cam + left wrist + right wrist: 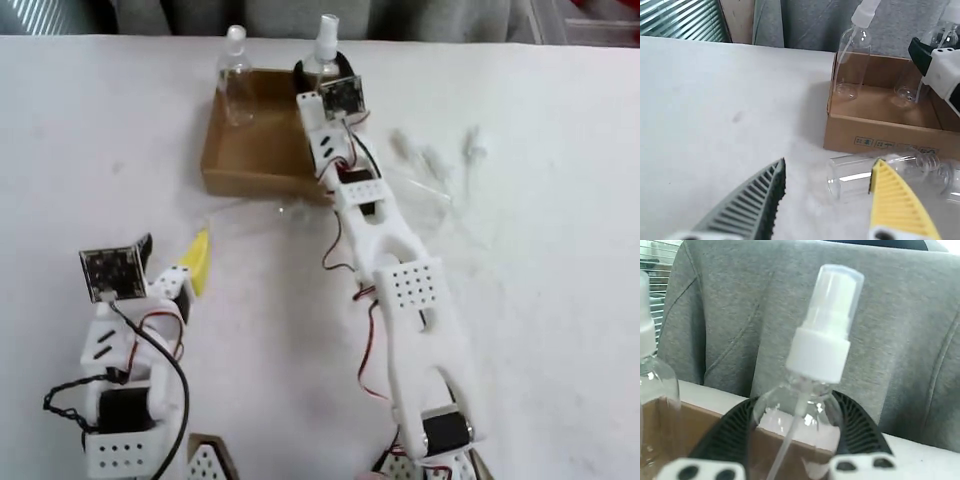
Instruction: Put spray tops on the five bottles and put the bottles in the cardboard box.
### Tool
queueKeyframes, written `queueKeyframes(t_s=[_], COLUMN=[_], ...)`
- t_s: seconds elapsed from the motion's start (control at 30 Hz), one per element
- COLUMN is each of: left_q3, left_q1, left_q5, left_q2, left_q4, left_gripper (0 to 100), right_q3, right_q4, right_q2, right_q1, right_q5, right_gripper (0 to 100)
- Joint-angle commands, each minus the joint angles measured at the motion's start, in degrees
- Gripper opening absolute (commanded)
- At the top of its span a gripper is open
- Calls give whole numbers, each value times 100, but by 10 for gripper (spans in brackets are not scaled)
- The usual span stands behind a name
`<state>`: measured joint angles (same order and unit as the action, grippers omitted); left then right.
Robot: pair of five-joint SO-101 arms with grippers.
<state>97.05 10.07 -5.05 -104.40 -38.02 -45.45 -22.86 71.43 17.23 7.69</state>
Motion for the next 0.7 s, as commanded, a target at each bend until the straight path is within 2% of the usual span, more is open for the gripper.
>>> queueKeyframes(t_s=[0.0, 0.2, 0.43, 0.67], left_q3=[0, 0, 0, 0], left_q1=[40, 40, 40, 40], left_q5=[0, 0, 0, 0], left_q2=[-40, -40, -40, -40], left_q4=[88, 79, 79, 79], left_gripper=[279, 279, 279, 279], right_q3=[-747, -1451, -1952, -2505], right_q4=[207, 488, 611, 637], right_q2=[75, 523, 1051, 1420], right_q1=[-22, -22, 75, 75], right_q5=[0, 18, 774, 809], right_gripper=[15, 15, 15, 15])
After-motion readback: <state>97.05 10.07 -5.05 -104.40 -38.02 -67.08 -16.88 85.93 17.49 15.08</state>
